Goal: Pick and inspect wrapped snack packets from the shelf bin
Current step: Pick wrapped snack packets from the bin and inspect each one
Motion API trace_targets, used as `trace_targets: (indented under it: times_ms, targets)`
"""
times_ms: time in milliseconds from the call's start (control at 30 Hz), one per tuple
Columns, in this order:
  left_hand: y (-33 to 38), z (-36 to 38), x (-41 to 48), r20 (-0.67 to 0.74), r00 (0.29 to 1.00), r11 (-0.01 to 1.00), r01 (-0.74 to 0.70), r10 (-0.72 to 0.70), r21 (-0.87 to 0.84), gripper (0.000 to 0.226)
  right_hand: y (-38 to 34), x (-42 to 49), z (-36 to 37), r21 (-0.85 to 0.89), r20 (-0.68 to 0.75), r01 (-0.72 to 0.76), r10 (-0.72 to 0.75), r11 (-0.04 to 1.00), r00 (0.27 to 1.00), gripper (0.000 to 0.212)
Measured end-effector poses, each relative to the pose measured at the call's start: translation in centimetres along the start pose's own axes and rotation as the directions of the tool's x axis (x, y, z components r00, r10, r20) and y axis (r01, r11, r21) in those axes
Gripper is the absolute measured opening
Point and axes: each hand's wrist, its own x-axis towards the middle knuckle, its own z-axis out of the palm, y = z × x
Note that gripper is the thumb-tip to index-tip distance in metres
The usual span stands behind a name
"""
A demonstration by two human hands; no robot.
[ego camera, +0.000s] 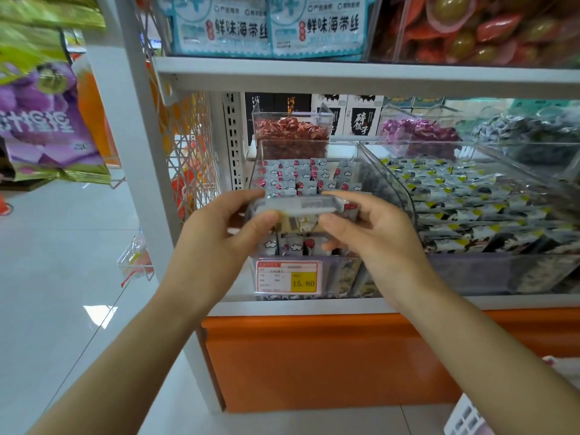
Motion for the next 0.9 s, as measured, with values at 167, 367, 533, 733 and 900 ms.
trace_targets:
  times_ms: [167, 367, 533, 733, 900]
  targets:
    - [-1.8, -0.1, 1.0, 0.123, 0.992, 0.841, -0.1, 0.041, 0.531, 0.076, -0.4, 1.9, -0.2, 0.007, -0.243, -0.005, 0.007, 1.0, 0.97, 0.024]
    - [-2.6, 0.6, 0.7, 0.271, 0.962, 0.693, -0.188, -0.011, 0.696, 0.086, 0.0, 5.5, 1.7, -0.294, -0.175, 0.023, -0.077, 0.955, 0.982, 0.026]
    - [-2.1, 0.0, 0.6, 0.238, 0.968, 0.788, -0.208, 0.08, 0.58, 0.074, 0.3, 8.4, 3.6, -0.653, 0.149, 0.223, -0.166, 0.724, 0.975, 0.025]
    - [-2.6, -0.4, 0.9, 0.23, 0.973, 0.816, -0.154, 0.026, 0.557, 0.092, 1.3, 9.4, 5.0, -0.826, 0.43, 0.365, 0.062, 0.429, 0.901, 0.027]
    - [-2.9, -0.3, 1.1, 0.241, 0.971, 0.833, -0.143, 0.012, 0.535, 0.089, 0.7, 10.7, 4.5, -0.794, 0.466, 0.336, 0.154, 0.506, 0.871, 0.024]
